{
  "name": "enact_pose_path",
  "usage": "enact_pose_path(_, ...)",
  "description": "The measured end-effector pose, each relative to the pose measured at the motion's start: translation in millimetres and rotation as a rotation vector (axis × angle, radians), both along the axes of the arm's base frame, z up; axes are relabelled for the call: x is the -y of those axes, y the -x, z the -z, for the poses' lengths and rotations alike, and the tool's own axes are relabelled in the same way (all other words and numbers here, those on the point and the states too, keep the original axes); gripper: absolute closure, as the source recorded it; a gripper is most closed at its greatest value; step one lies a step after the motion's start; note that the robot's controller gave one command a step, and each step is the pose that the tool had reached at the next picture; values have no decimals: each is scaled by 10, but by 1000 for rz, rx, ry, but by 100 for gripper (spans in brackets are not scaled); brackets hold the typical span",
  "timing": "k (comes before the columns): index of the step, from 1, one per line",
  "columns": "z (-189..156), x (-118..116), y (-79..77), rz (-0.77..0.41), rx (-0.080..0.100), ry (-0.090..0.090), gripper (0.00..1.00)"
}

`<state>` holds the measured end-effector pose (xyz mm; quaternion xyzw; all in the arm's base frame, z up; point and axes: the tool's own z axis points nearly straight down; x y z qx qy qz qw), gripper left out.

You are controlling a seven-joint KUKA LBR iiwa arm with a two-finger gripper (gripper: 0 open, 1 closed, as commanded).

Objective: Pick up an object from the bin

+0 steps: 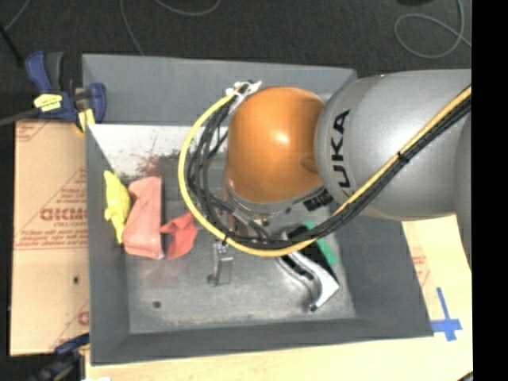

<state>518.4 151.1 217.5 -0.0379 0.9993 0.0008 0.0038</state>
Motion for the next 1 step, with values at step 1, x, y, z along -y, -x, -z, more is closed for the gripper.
enact_pose_path(1, 587, 126, -284, -19, 2, -1, 0)
